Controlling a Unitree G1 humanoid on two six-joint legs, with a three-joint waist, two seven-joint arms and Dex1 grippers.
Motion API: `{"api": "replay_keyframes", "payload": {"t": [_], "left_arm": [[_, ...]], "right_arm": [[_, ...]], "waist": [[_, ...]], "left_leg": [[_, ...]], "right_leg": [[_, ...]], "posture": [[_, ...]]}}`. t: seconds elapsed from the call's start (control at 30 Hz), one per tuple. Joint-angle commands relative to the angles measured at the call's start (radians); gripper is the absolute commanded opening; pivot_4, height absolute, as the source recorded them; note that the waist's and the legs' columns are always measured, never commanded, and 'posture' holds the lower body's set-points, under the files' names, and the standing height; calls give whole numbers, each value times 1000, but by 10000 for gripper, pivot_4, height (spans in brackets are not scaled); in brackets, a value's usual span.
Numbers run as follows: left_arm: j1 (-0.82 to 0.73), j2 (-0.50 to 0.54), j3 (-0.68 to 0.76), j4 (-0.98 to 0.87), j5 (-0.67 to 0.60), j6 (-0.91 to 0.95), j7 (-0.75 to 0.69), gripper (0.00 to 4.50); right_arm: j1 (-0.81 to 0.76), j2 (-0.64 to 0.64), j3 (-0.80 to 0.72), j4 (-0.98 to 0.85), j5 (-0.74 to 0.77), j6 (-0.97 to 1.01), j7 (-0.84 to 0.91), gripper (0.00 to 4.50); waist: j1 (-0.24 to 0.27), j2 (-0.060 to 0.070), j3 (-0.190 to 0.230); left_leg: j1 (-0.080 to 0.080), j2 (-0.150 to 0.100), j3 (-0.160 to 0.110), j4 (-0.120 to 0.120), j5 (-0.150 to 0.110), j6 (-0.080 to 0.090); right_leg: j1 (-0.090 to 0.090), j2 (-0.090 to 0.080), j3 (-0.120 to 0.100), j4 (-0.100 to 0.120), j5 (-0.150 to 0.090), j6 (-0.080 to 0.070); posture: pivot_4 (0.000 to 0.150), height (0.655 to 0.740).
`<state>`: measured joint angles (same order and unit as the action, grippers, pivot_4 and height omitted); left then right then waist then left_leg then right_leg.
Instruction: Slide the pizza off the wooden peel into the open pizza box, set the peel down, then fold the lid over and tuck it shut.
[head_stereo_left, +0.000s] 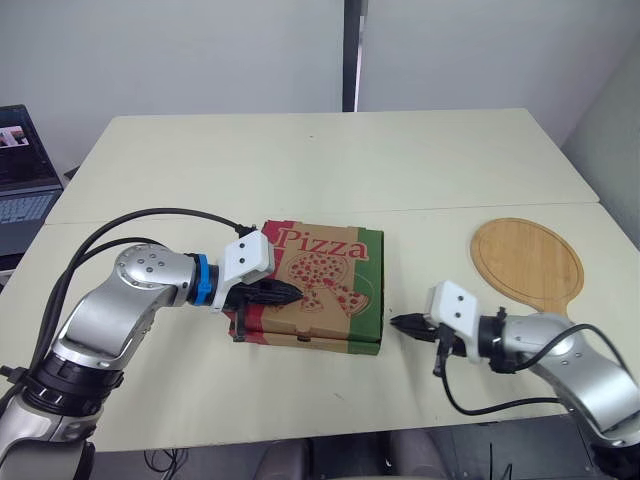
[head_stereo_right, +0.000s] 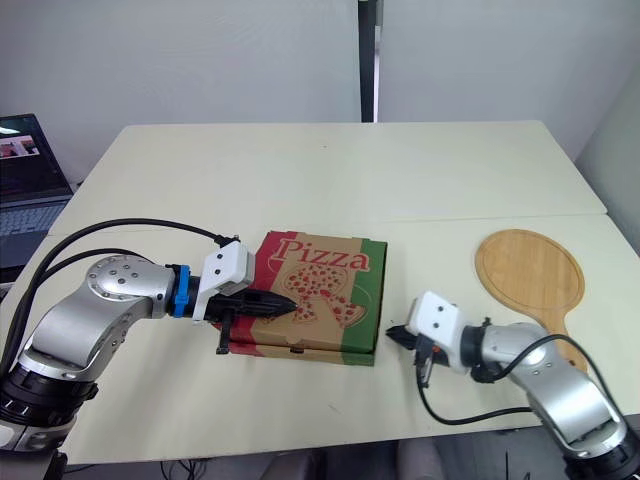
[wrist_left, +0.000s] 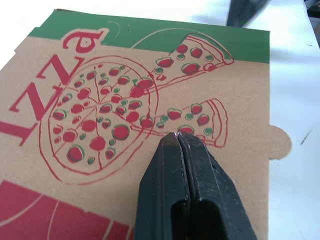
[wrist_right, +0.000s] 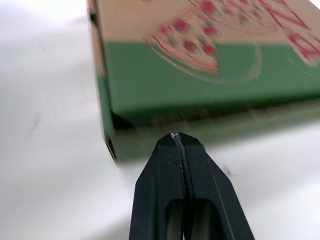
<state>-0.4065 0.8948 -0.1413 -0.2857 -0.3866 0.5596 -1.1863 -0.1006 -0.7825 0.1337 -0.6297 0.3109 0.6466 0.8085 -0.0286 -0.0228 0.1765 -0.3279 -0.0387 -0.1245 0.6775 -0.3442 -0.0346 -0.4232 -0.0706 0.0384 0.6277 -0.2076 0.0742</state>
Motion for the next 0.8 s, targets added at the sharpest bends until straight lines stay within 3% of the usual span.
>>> {"api": "replay_keyframes", "payload": {"t": [0.03,0.2,0.43,0.7,0.8], "left_arm": [[5,9,0,-16,14,-3,3,0],[-2,3,-2,-9,18,-5,5,0],[-2,3,24,-16,-1,3,11,0],[10,62,174,-13,-90,67,16,0],[34,166,243,84,-49,21,-23,0]], "right_arm": [[-43,15,-89,-60,77,20,-5,358],[-153,113,26,-68,62,38,-61,358],[-295,263,282,82,-83,-42,-84,358],[-333,301,333,163,-128,-106,-38,358],[-339,305,332,184,-139,-128,-21,358]], "waist": [[-2,0,0],[-4,0,0],[-3,0,0],[-3,1,0],[-4,1,1]], "left_leg": [[0,0,0,0,0,0],[0,0,-1,0,0,0],[0,0,-1,0,0,0],[-1,0,-2,0,0,-1],[-1,0,-2,-1,0,-1]], "right_leg": [[0,0,0,0,0,0],[0,0,0,0,0,0],[-1,0,0,0,0,0],[-2,0,-1,0,0,0],[-2,0,-1,0,0,0]], "posture": [[1500,7400],[1500,7400],[1500,7400],[1500,7400],[1500,7400]]}}
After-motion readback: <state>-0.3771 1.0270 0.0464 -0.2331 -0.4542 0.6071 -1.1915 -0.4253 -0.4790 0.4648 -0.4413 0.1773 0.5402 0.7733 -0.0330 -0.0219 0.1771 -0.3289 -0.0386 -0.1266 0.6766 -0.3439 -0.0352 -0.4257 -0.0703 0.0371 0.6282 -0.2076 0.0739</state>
